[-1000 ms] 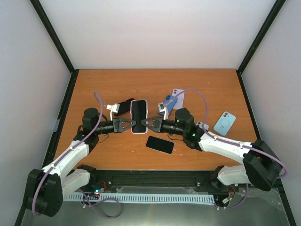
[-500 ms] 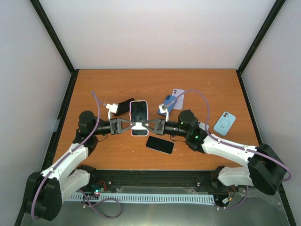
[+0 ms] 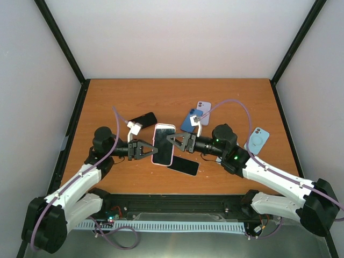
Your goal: Put the phone into the phone case
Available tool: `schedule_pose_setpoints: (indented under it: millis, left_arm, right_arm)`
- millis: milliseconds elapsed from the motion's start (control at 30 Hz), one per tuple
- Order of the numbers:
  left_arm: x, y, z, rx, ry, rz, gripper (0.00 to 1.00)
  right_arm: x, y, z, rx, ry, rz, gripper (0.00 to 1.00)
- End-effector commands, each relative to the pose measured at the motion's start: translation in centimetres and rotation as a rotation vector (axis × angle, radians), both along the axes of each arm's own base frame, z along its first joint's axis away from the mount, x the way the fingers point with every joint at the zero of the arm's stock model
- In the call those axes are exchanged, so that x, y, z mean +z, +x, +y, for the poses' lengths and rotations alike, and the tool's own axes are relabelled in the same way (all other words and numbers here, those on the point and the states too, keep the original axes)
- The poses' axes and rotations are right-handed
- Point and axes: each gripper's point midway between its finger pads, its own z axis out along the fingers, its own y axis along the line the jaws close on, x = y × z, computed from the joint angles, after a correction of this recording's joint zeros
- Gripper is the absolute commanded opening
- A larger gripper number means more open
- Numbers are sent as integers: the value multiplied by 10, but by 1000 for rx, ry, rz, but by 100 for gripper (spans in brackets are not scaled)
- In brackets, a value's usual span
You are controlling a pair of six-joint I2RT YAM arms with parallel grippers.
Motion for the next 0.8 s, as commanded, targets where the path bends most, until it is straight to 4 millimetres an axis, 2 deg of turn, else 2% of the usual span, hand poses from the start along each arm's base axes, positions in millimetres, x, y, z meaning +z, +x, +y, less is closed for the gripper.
schedule_pose_setpoints:
  millis: [0, 167, 267, 333, 367, 400, 567, 667, 700, 767]
  left_arm:
    - [26, -9, -2, -63, -29, -146, 0]
    - [18, -7, -3, -67, -6, -131, 0]
    - [10, -3, -4, -56, 25, -96, 0]
    - [5, 3, -4, -33, 48, -80, 0]
    - [2, 6, -5, -21, 60, -68, 0]
    - [-3, 9, -5, -7, 75, -55, 0]
    - [-19, 21, -6, 24, 128, 3, 0]
    - [-20, 23, -6, 34, 135, 12, 0]
    - [-19, 23, -6, 34, 132, 13, 0]
    - [-14, 23, -6, 35, 119, 7, 0]
  right_arm:
    - [24, 8, -7, -49, 22, -58, 58]
    - [22, 17, -15, -87, 34, -56, 46]
    - [23, 20, -21, -114, 51, -62, 31]
    - [24, 22, -24, -134, 48, -75, 18]
    - [24, 22, -25, -138, 43, -87, 7]
    - [22, 23, -26, -143, 32, -90, 3]
    - [13, 25, -32, -173, -26, -115, 3]
    - [11, 25, -34, -181, -55, -115, 4]
    - [11, 24, -35, -178, -62, -109, 11]
    - [7, 20, -33, -157, -69, -84, 31]
